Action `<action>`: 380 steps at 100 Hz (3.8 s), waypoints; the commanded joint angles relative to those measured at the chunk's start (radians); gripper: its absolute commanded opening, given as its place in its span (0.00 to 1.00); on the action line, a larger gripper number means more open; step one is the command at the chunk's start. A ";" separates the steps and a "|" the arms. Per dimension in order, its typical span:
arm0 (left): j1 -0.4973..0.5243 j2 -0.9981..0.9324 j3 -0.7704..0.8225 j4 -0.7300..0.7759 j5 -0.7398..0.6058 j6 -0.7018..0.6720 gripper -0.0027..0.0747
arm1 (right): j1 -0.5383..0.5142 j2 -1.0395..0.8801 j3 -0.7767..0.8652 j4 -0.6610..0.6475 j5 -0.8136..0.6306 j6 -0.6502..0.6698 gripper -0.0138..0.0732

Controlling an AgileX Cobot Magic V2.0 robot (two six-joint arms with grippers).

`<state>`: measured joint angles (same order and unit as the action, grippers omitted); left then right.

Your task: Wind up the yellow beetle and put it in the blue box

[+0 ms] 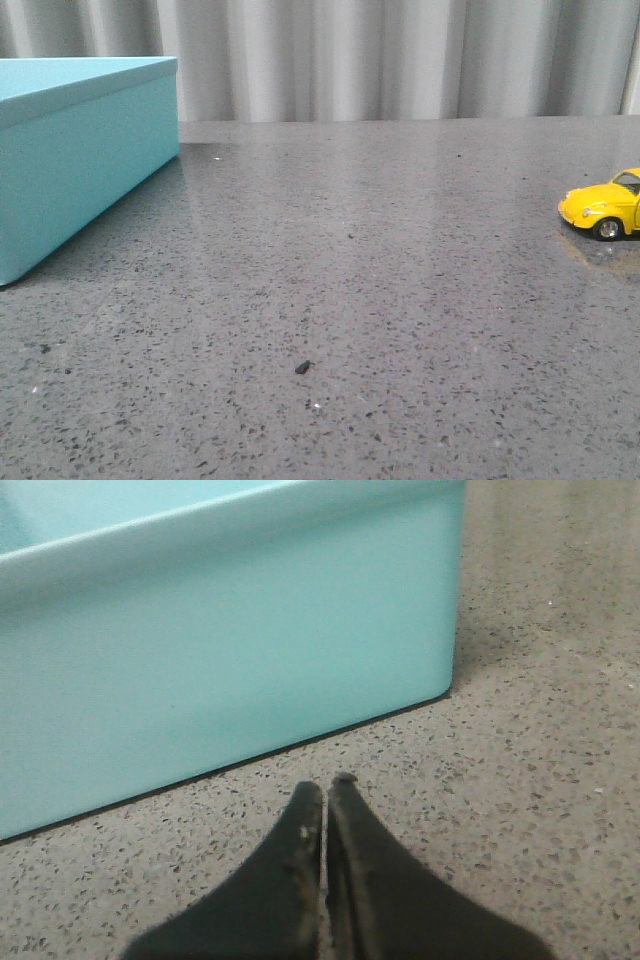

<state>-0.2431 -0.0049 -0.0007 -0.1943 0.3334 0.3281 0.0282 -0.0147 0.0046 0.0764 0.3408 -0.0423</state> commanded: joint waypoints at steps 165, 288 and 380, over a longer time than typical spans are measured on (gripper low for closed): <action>0.001 -0.029 0.026 -0.621 -0.333 -0.008 0.01 | -0.006 -0.015 0.028 0.125 -0.423 -0.005 0.10; 0.001 0.499 -0.443 -0.354 -0.103 0.000 0.01 | -0.006 0.536 -0.688 0.103 0.039 -0.005 0.10; -0.069 0.561 -0.484 -0.354 -0.115 0.001 0.01 | 0.006 1.374 -1.314 0.030 0.836 -0.005 0.10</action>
<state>-0.3039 0.5459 -0.4497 -0.5392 0.2744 0.3307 0.0282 1.3467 -1.2736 0.0954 1.1949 -0.0423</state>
